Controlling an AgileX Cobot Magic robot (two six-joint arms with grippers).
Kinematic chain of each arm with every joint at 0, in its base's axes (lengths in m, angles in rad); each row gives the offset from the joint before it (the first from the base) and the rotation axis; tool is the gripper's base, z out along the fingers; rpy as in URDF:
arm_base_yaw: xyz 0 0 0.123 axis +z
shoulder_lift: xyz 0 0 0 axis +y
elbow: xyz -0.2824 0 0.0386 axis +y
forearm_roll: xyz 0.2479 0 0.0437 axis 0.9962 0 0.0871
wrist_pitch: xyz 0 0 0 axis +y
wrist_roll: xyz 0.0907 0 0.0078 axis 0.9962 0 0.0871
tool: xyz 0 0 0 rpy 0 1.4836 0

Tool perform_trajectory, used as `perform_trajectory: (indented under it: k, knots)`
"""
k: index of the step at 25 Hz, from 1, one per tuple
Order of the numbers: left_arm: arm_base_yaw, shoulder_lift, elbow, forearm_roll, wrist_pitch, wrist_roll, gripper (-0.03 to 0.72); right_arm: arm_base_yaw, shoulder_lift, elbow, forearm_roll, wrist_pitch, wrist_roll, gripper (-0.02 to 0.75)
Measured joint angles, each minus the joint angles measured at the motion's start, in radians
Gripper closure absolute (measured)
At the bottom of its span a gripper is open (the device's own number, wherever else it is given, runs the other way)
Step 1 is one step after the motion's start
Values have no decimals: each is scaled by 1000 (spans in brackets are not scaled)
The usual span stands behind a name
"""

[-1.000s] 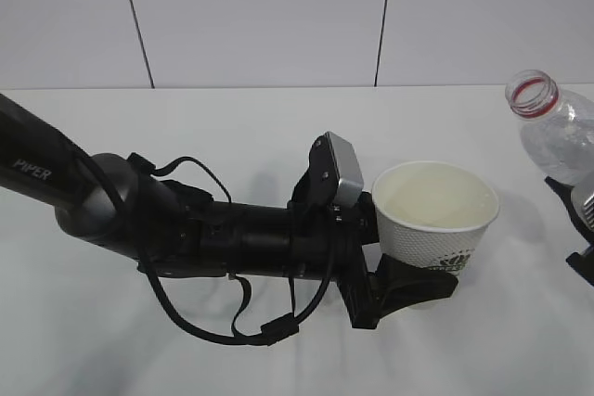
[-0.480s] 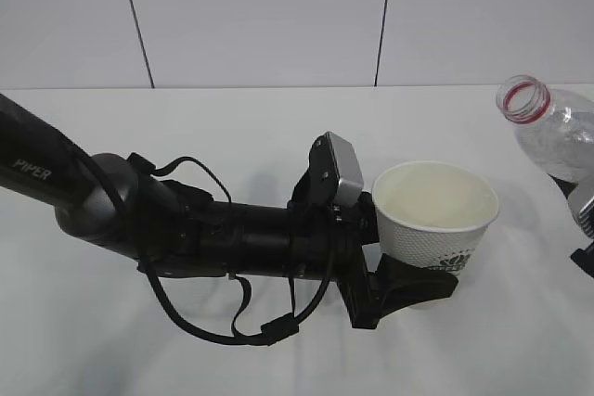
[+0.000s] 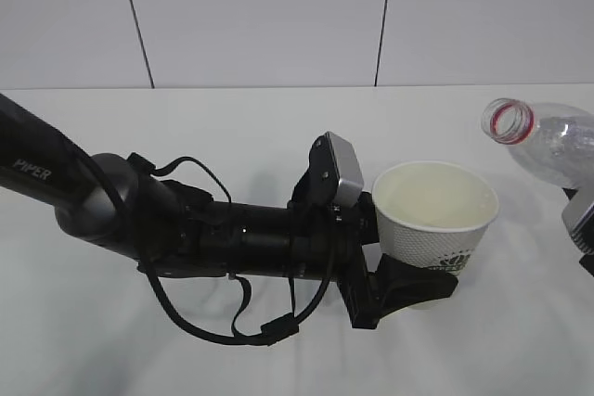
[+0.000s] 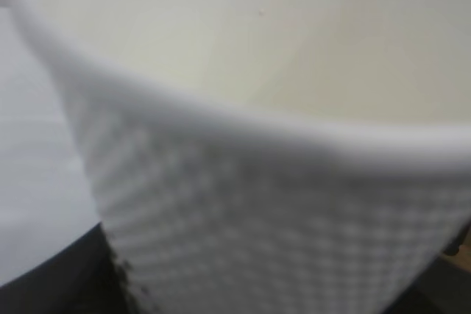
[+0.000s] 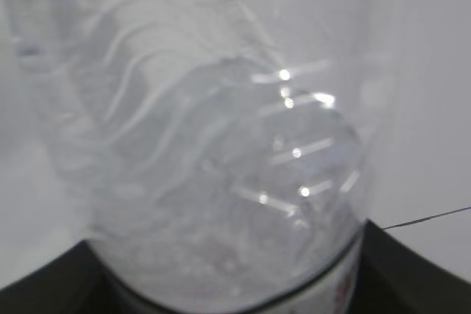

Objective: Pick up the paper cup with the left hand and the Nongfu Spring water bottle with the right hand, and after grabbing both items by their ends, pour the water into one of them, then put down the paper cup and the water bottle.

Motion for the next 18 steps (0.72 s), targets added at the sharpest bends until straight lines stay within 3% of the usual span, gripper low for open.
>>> perform_trajectory:
  k: [18]
  knots:
    - [0, 0, 0, 2, -2, -2, 137, 0, 0, 0, 2, -60, -138, 264]
